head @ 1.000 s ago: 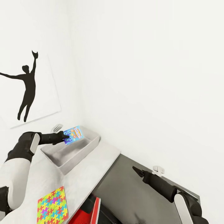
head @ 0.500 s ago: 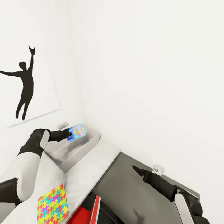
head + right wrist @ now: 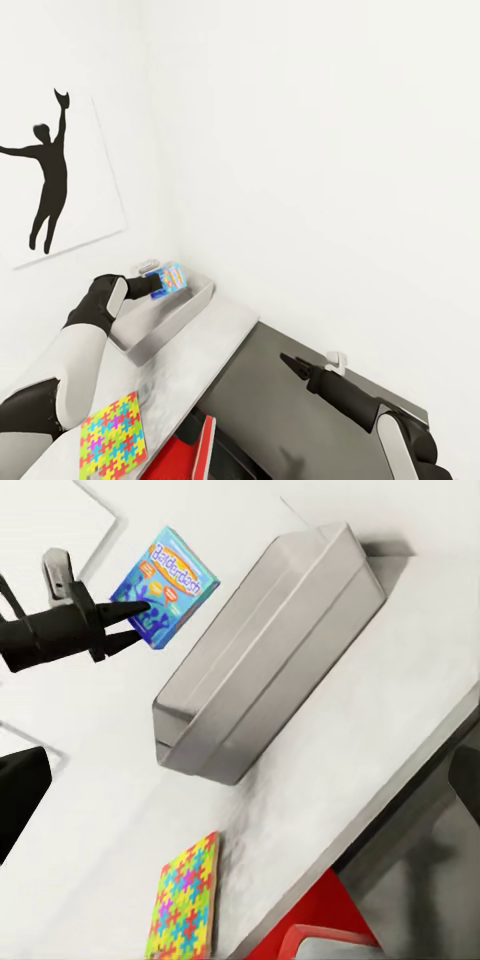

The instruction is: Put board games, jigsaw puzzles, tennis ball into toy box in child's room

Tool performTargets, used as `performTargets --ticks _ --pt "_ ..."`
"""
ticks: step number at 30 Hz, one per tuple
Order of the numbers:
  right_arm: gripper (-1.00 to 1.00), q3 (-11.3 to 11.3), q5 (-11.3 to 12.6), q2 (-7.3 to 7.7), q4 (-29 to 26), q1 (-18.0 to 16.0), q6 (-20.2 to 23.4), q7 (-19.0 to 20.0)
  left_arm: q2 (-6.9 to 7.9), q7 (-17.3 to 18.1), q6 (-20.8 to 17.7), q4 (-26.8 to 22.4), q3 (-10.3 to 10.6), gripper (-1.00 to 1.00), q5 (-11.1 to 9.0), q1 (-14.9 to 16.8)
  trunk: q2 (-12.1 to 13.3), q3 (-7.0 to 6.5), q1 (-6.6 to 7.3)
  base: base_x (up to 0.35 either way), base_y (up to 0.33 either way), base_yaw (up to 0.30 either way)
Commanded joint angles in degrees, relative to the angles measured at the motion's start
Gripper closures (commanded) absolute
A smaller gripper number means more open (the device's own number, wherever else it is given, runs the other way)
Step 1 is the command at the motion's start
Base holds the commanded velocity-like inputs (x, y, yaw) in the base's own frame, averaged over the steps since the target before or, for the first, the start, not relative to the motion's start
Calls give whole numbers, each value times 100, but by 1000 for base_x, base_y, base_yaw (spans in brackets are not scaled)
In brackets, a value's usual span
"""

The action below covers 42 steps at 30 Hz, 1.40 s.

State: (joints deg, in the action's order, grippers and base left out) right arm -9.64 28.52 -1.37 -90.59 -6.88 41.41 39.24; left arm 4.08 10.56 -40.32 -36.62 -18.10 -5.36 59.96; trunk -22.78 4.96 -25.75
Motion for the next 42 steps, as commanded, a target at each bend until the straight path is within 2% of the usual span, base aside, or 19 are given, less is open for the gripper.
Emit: performTargets --ticks 1,12,20,30,37,42 --pt "-100 -15 13 -5 -2 -6 39 50 -12 -59 29 -4 16 100 -53 6 -14 23 -3 0 0 0" --pt "-100 -20 13 9 6 -6 43 108 -70 -367 364 -3 196 100 -52 22 -14 126 -3 0 0 0" --pt "-100 -20 18 123 6 -6 43 110 -92 -395 487 -3 209 100 -53 27 -14 201 -3 0 0 0" --pt "-100 -20 21 136 6 -6 43 110 -148 -427 504 -3 210 100 -42 142 -14 295 -3 0 0 0" --pt "-100 -20 20 137 6 -6 43 110 -211 -777 702 -3 217 100 -44 179 -14 356 -3 0 0 0" --pt "-100 -20 17 137 6 -6 31 110 -221 -838 733 -3 320 100 -44 182 -14 370 -3 0 0 0"
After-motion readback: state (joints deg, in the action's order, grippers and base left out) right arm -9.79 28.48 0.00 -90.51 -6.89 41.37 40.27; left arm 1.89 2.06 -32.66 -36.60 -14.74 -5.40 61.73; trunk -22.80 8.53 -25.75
